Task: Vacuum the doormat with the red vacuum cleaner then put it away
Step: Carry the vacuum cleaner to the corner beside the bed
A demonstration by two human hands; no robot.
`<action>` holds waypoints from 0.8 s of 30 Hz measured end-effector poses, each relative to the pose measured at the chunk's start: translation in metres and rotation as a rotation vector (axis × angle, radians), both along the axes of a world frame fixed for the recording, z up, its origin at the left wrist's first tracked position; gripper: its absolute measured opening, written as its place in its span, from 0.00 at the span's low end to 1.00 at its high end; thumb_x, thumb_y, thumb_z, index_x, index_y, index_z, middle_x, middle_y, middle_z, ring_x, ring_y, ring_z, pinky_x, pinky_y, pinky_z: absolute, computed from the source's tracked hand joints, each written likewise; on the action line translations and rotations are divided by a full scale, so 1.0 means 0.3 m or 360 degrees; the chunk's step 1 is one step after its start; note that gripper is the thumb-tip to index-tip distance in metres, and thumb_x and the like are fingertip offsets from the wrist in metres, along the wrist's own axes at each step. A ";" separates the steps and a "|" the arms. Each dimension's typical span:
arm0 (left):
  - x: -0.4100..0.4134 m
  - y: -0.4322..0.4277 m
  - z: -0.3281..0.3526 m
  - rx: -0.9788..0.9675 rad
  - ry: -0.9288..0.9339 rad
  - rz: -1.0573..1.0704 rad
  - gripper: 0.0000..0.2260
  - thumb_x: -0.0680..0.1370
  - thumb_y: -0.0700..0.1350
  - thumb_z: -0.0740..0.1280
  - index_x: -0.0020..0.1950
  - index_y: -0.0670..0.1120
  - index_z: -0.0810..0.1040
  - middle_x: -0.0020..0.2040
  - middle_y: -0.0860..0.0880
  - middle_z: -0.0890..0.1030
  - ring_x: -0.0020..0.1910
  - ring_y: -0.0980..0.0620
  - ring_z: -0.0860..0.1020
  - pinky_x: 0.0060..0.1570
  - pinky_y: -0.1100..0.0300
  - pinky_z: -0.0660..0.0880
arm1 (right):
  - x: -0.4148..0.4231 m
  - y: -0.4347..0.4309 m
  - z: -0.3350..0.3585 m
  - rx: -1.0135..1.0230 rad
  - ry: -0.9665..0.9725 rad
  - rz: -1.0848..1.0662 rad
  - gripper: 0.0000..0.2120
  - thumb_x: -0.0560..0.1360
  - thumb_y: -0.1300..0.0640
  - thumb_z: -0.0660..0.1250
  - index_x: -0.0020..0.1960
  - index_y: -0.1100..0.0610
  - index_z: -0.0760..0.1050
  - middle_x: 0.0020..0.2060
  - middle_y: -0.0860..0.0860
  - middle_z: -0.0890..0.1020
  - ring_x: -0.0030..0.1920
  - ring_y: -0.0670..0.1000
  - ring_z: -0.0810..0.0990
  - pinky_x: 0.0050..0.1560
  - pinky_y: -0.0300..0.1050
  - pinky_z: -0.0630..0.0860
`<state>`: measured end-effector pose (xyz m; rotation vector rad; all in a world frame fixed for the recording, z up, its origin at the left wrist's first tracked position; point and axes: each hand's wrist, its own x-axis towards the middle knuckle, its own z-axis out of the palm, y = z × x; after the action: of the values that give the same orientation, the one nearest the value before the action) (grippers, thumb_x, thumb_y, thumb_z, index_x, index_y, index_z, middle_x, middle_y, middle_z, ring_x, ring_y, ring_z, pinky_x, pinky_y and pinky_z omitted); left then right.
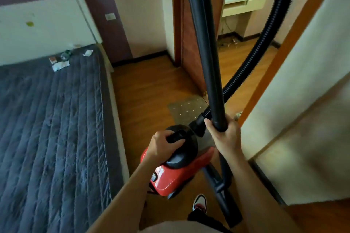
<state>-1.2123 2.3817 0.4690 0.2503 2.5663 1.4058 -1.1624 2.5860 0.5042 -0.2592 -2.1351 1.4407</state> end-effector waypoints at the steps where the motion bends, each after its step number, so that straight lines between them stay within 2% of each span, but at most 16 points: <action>1: -0.035 0.014 0.007 -0.0004 0.0003 0.0045 0.08 0.72 0.47 0.77 0.35 0.49 0.81 0.30 0.53 0.80 0.30 0.56 0.77 0.32 0.54 0.74 | -0.061 0.022 0.000 -0.0003 0.0002 0.0056 0.08 0.71 0.47 0.74 0.37 0.41 0.75 0.27 0.43 0.78 0.32 0.41 0.80 0.33 0.32 0.72; 4: -0.144 0.050 0.036 0.0008 0.0047 0.0219 0.08 0.72 0.46 0.76 0.35 0.52 0.80 0.30 0.55 0.80 0.30 0.58 0.79 0.29 0.62 0.72 | -0.236 0.076 0.007 -0.0038 0.0014 0.0220 0.07 0.71 0.44 0.74 0.39 0.43 0.76 0.27 0.43 0.78 0.31 0.43 0.80 0.33 0.35 0.72; 8: -0.254 0.075 0.060 0.0036 0.0104 0.0450 0.13 0.73 0.45 0.76 0.31 0.52 0.76 0.25 0.58 0.77 0.26 0.62 0.74 0.27 0.66 0.69 | -0.424 0.095 0.018 -0.0014 0.0094 0.0398 0.14 0.72 0.54 0.75 0.38 0.40 0.72 0.30 0.37 0.79 0.32 0.40 0.78 0.34 0.28 0.68; 10: -0.305 0.070 0.059 -0.0003 0.0135 0.0563 0.15 0.72 0.46 0.76 0.29 0.51 0.74 0.24 0.58 0.74 0.25 0.62 0.71 0.27 0.66 0.66 | -0.500 0.093 0.015 -0.0031 0.0115 0.0504 0.14 0.72 0.54 0.75 0.37 0.41 0.71 0.28 0.42 0.77 0.31 0.43 0.76 0.33 0.30 0.67; 12: -0.358 0.062 0.056 -0.0048 0.0126 0.0661 0.14 0.71 0.48 0.76 0.29 0.51 0.75 0.25 0.58 0.74 0.26 0.61 0.73 0.29 0.66 0.67 | -0.578 0.088 0.011 -0.0031 0.0121 0.0602 0.15 0.73 0.55 0.75 0.36 0.43 0.71 0.26 0.46 0.75 0.29 0.45 0.75 0.32 0.31 0.66; 15: -0.436 0.043 0.051 -0.0055 0.0104 0.0822 0.16 0.70 0.49 0.77 0.27 0.54 0.75 0.24 0.56 0.76 0.26 0.61 0.74 0.28 0.67 0.67 | -0.691 0.073 -0.005 -0.0016 0.0110 0.0735 0.22 0.74 0.60 0.77 0.34 0.41 0.68 0.24 0.43 0.71 0.25 0.44 0.70 0.30 0.30 0.63; 17: -0.490 0.028 0.048 -0.0057 0.0076 0.0919 0.15 0.70 0.49 0.77 0.27 0.52 0.76 0.25 0.53 0.77 0.26 0.59 0.74 0.29 0.64 0.70 | -0.767 0.062 -0.017 -0.0043 0.0090 0.0805 0.22 0.75 0.61 0.76 0.34 0.41 0.69 0.24 0.42 0.71 0.25 0.44 0.69 0.30 0.33 0.65; 19: -0.548 0.017 0.045 -0.0049 0.0024 0.0992 0.11 0.70 0.51 0.77 0.32 0.49 0.80 0.28 0.49 0.80 0.30 0.53 0.78 0.34 0.55 0.75 | -0.852 0.050 -0.030 -0.0064 0.0051 0.0849 0.21 0.75 0.60 0.76 0.34 0.40 0.71 0.25 0.43 0.71 0.26 0.45 0.70 0.30 0.35 0.66; 21: -0.614 0.002 0.037 -0.0025 0.0000 0.1027 0.08 0.70 0.50 0.77 0.37 0.47 0.83 0.32 0.48 0.82 0.34 0.51 0.81 0.37 0.53 0.78 | -0.937 0.027 -0.038 -0.0036 0.0030 0.0871 0.20 0.75 0.58 0.76 0.34 0.39 0.72 0.25 0.44 0.71 0.26 0.47 0.70 0.31 0.37 0.67; 24: -0.752 -0.040 0.015 -0.0014 0.0027 0.1046 0.10 0.70 0.50 0.77 0.34 0.46 0.82 0.28 0.49 0.80 0.28 0.53 0.78 0.34 0.53 0.76 | -1.079 -0.021 -0.045 -0.0040 -0.0026 0.0919 0.16 0.75 0.55 0.76 0.35 0.43 0.74 0.26 0.46 0.74 0.27 0.51 0.73 0.30 0.45 0.70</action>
<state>-1.4379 2.3697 0.4735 -0.6445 2.7943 1.5695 -1.4860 2.5798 0.4908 0.3721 -2.3144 1.7719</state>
